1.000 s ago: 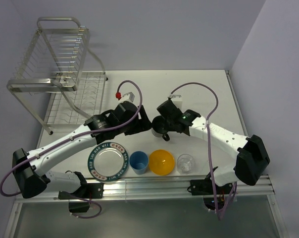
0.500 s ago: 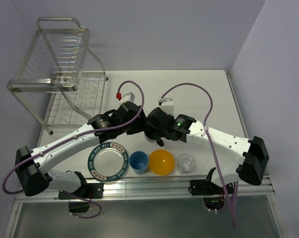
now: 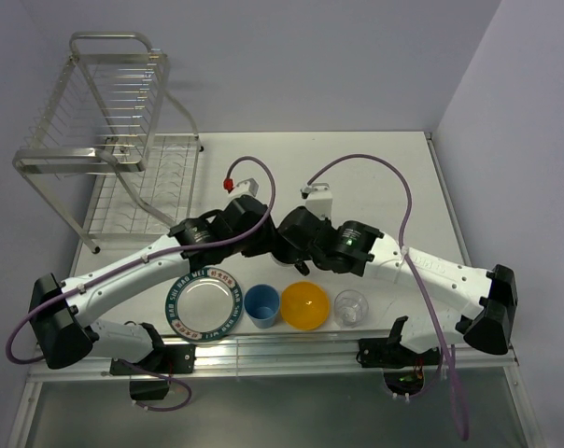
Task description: Load the mixed dishes into the dish rack
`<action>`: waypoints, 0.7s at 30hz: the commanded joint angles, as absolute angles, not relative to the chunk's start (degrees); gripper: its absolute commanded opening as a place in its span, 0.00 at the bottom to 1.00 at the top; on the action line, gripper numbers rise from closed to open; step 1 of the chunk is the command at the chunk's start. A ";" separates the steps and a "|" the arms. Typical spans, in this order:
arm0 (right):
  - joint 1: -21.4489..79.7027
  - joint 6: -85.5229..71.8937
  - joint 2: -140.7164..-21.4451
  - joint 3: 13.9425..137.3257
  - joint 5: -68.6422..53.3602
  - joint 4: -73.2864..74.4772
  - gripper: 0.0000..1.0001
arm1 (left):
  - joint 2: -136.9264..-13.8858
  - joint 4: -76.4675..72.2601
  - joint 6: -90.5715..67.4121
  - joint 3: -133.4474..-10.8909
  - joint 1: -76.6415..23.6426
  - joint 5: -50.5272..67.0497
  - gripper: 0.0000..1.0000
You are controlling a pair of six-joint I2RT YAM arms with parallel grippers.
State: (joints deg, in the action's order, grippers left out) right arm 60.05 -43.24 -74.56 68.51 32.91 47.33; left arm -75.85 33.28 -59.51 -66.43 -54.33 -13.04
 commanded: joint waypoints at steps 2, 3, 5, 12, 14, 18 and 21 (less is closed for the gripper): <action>61.87 -44.12 -71.19 73.04 36.30 45.79 0.00 | -76.90 30.50 -58.71 -66.35 -54.14 -12.66 0.32; 62.05 -44.03 -71.02 73.04 36.21 45.79 0.00 | -77.17 30.41 -58.28 -66.53 -54.14 -12.40 0.20; 62.31 -43.95 -70.67 73.21 36.21 46.14 0.00 | -77.69 30.06 -57.75 -67.23 -53.88 -11.52 0.03; 62.31 -43.42 -68.12 73.83 35.69 47.90 0.16 | -74.80 26.55 -54.94 -65.13 -52.30 -11.69 0.00; 62.32 -42.81 -66.98 73.57 34.63 47.38 0.37 | -72.69 24.62 -54.06 -63.64 -51.68 -11.78 0.00; 62.31 -43.07 -65.66 74.00 32.96 48.34 0.92 | -68.65 19.97 -49.68 -60.83 -49.75 -10.73 0.00; 62.32 -43.24 -64.69 74.44 32.17 49.30 0.96 | -65.22 15.84 -47.12 -58.28 -48.61 -9.32 0.00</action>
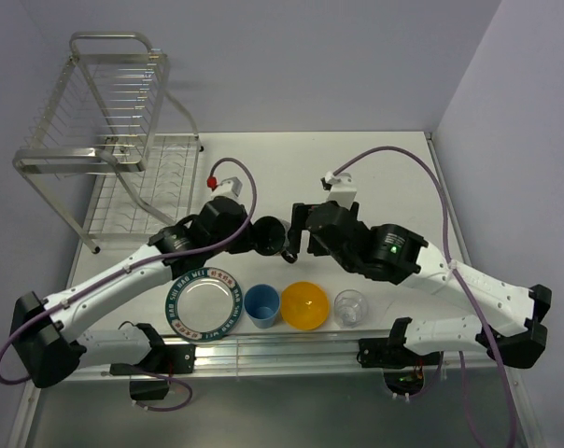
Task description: Load the mixed dishes into the dish rack
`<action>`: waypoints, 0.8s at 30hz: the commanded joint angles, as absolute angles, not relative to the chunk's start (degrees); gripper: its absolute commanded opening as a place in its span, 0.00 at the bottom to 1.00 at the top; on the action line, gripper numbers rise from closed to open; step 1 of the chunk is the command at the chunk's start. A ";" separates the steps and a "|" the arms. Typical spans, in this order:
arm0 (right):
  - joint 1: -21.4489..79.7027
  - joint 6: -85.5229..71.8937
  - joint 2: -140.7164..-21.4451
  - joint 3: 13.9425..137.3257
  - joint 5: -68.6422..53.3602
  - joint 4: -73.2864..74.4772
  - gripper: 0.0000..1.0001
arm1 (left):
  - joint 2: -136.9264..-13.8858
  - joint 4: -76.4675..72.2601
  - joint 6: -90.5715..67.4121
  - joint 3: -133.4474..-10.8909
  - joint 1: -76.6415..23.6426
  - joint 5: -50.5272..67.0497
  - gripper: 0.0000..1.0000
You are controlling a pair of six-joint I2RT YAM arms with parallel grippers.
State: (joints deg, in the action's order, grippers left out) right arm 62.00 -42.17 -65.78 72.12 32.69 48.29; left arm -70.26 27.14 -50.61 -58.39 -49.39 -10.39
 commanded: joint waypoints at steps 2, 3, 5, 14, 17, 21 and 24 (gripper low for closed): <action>62.31 -44.29 -63.64 74.62 31.21 49.83 0.97 | -62.94 14.33 -46.15 -56.69 -47.90 -8.53 0.00; 62.31 -44.56 -62.07 73.92 30.24 49.40 0.97 | -61.36 13.63 -45.36 -56.25 -46.86 -7.39 0.00; 62.23 -45.17 -59.69 71.91 25.35 44.95 0.97 | -59.51 11.00 -44.65 -54.50 -45.53 -5.29 0.00; 54.77 -55.98 -40.00 52.57 1.34 17.42 0.88 | -47.12 -5.17 -42.81 -46.85 -40.43 6.05 0.00; 48.79 -60.20 -37.97 48.61 -10.07 9.78 0.85 | -44.66 -9.82 -42.71 -45.36 -39.90 10.36 0.00; 44.65 -66.08 -39.63 42.64 -23.36 -3.04 0.80 | -41.67 -14.93 -43.33 -43.34 -39.90 13.27 0.00; 44.74 -69.43 -41.12 40.52 -27.41 -10.44 0.77 | -40.35 -16.61 -43.68 -42.80 -39.90 13.80 0.00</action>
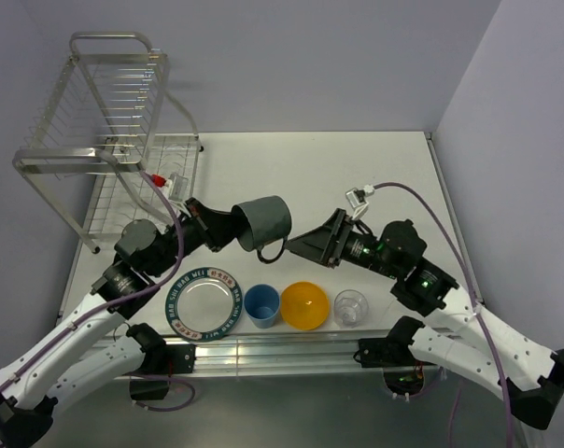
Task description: Load the mixed dishes into the dish rack
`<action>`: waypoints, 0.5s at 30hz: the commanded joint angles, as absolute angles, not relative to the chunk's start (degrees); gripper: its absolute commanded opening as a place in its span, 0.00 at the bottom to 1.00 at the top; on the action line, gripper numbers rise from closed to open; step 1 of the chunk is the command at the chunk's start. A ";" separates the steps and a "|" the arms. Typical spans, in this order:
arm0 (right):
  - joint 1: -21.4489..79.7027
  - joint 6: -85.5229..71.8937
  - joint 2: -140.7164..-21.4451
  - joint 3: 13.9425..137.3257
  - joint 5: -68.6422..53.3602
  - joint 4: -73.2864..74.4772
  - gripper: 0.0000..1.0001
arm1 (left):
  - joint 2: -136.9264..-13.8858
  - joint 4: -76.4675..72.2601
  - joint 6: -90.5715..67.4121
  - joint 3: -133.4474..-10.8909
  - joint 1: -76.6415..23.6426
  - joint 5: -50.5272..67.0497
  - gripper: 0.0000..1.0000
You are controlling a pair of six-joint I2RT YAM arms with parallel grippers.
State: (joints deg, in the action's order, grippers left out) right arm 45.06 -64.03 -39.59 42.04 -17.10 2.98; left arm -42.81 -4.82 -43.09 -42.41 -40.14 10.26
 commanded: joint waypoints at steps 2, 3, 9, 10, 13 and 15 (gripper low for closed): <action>44.65 -70.92 -41.66 39.64 -28.65 -13.79 0.76 | -40.25 -17.05 -43.59 -42.89 -39.90 14.41 0.00; 44.65 -71.36 -41.92 39.46 -28.91 -14.58 0.74 | -39.99 -17.31 -43.68 -42.80 -39.90 14.68 0.00; 44.65 -75.57 -43.94 38.58 -30.67 -22.93 0.64 | -40.08 -19.86 -44.73 -41.58 -39.90 15.82 0.00; 44.74 -76.37 -44.47 38.41 -31.11 -25.98 0.63 | -39.99 -20.47 -44.82 -41.31 -39.90 15.65 0.00; 45.26 -79.45 -46.31 37.27 -32.17 -31.53 0.56 | -40.25 -21.97 -45.17 -40.61 -39.90 15.99 0.00; 45.70 -80.06 -47.37 37.09 -31.99 -32.60 0.53 | -40.95 -23.55 -45.70 -40.43 -39.90 16.35 0.00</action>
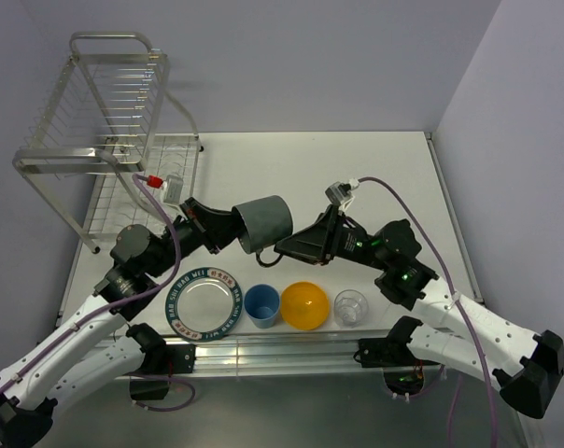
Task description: Load the mixed dishes into the dish rack
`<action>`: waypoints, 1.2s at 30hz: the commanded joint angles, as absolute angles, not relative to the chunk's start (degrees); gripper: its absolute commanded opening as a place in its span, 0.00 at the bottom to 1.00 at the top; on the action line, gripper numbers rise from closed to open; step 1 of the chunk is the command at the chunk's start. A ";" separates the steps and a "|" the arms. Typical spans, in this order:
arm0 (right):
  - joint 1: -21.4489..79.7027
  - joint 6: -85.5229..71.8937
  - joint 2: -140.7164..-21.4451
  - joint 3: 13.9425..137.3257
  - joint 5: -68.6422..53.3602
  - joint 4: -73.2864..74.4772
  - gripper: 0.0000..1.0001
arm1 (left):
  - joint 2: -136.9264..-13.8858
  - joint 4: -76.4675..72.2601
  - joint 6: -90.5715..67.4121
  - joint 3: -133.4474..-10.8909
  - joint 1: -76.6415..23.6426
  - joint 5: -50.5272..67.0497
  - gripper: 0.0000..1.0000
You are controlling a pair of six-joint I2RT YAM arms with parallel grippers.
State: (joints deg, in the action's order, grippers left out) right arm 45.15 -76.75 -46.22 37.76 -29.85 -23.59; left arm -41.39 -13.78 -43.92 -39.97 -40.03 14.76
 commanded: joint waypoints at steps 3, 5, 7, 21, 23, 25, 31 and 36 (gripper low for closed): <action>46.58 -81.64 -49.04 36.56 -31.99 -36.38 0.49 | -42.36 -25.40 -46.23 -40.34 -39.90 17.14 0.00; 46.84 -82.00 -50.35 36.65 -32.17 -38.40 0.40 | -42.80 -26.45 -46.84 -39.99 -39.90 17.40 0.00; 46.93 -81.57 -50.89 36.83 -32.08 -38.76 0.35 | -43.07 -27.68 -47.11 -39.90 -39.90 17.84 0.00; 46.85 -57.94 -48.60 44.64 -20.14 -11.38 0.00 | -41.31 -6.52 -41.92 -45.35 -39.90 9.87 0.61; 46.41 -53.99 -48.25 45.52 -17.42 -8.89 0.00 | -40.00 -1.86 -42.01 -45.61 -39.90 7.66 0.79; 46.23 -51.25 -48.51 47.27 -15.48 -4.16 0.00 | -39.38 1.91 -42.19 -46.05 -39.90 3.81 0.86; 45.62 -43.43 -49.30 47.90 -10.29 -2.90 0.00 | -38.24 15.27 -43.94 -49.04 -39.90 -5.44 0.91; 45.62 -30.25 -57.54 53.68 -6.43 -0.62 0.00 | -36.57 24.25 -44.74 -53.77 -39.90 -10.63 0.89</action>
